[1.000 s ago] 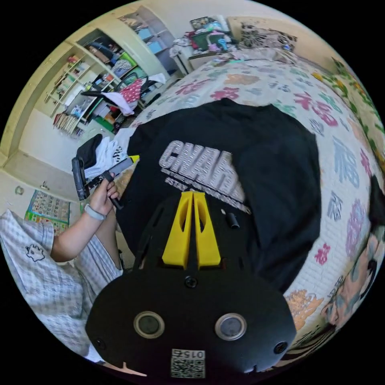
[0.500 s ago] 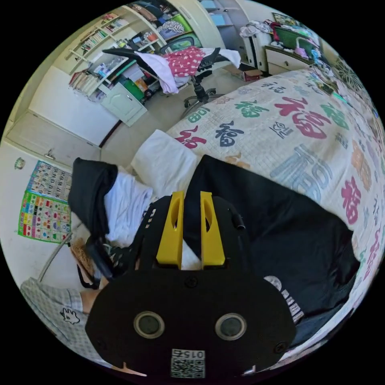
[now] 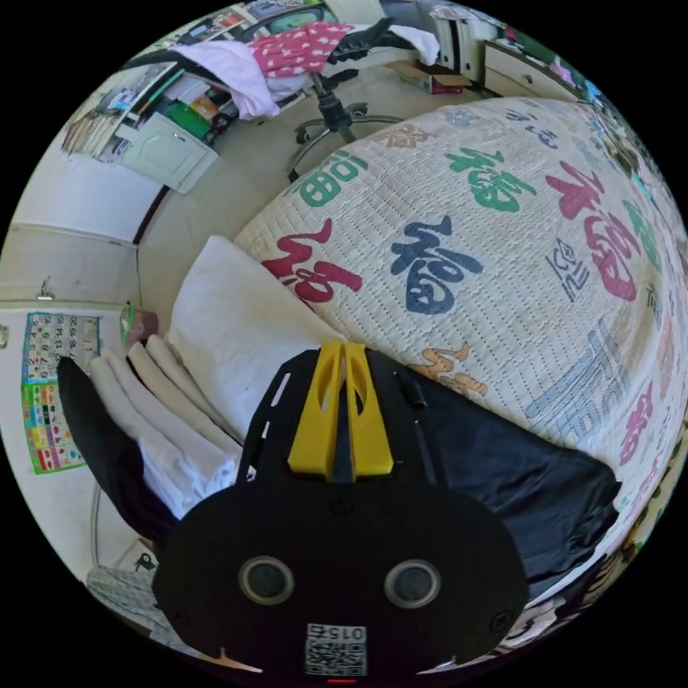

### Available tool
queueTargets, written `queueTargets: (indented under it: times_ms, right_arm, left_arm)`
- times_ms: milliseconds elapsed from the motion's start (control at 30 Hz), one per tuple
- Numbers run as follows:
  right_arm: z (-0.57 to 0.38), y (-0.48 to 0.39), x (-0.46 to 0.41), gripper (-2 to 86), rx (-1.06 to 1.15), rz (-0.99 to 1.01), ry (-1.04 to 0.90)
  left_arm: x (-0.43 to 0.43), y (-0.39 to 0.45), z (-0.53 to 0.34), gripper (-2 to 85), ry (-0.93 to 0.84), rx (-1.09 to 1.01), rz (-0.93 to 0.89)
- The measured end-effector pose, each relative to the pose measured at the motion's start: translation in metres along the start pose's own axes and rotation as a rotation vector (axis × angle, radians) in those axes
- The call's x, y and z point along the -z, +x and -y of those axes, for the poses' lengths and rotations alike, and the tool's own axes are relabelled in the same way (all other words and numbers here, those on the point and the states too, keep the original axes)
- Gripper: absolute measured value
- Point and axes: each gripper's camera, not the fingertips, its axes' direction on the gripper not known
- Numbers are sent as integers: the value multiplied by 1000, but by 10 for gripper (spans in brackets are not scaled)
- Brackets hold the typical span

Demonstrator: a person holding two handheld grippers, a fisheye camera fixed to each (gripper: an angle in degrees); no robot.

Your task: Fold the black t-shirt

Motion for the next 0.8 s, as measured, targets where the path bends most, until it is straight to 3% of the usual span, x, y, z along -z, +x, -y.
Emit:
queueTargets:
  times_ms: [300, 433, 633, 800]
  right_arm:
    - [11, -14, 45, -5, 103, 29, 101]
    - [26, -10, 41, 40, 96, -90, 37]
    - [55, -2, 21, 78, 49, -74, -20]
    - [69, 10, 10, 78, 0, -93, -45]
  left_arm:
    - [20, -15, -1, -6, 11, -38, 2]
    - [16, -27, 2, 9, -9, 2, 17]
    - [11, -36, 10, 55, -32, 10, 8]
    - [7, -43, 15, 21, -59, 28, -7]
